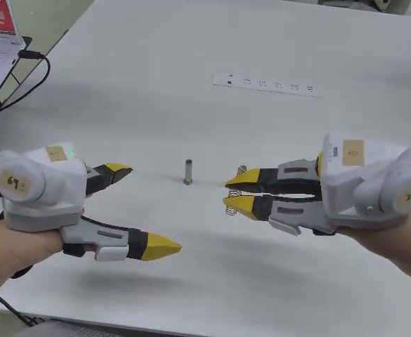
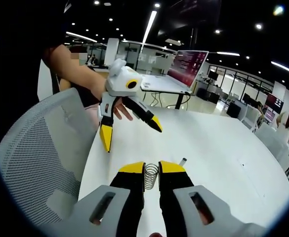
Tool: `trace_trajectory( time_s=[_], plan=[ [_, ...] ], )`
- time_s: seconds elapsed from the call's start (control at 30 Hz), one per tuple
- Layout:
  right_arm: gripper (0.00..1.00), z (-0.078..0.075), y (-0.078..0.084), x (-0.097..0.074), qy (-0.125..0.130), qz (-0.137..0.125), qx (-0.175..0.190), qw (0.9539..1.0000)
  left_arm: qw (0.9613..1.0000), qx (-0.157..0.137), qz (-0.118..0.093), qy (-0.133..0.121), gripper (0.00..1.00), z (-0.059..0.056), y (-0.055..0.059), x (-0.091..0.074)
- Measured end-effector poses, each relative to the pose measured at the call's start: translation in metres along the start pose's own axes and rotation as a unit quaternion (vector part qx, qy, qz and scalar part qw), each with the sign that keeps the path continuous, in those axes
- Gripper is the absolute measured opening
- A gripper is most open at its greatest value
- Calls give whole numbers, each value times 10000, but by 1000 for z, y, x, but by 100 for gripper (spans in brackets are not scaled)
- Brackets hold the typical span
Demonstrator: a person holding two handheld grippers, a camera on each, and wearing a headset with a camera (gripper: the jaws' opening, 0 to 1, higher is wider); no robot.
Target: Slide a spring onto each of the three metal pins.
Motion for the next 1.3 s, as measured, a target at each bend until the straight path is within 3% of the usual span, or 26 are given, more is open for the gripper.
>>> trace_trajectory(
  time_s=[0.5, 0.9, 1.3],
  plan=[
    [8, -21, -3, 17, 118, 12, 58, 9999, 9997, -178, -31, -179, 98, 3, 10, -11],
    [8, -49, -13, 40, 346, -26, 241, 9991, 9996, -200, -78, -209, 98, 4, 12, -12],
    [8, -60, -18, 52, 426, -84, 347, 9985, 9996, -190, -113, -192, 98, 7, 9, -12]
  ],
)
Point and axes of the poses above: the centre of the closed fingertips' face, and the gripper's own axes: x roughly forward along the fingers, z roughly to its left, y roughly out of its underside, the point moved 8 cm from there along -x, roughly backward along the fingers, and after that the axes turned 7 degrees about y, right-handed, at the moved point
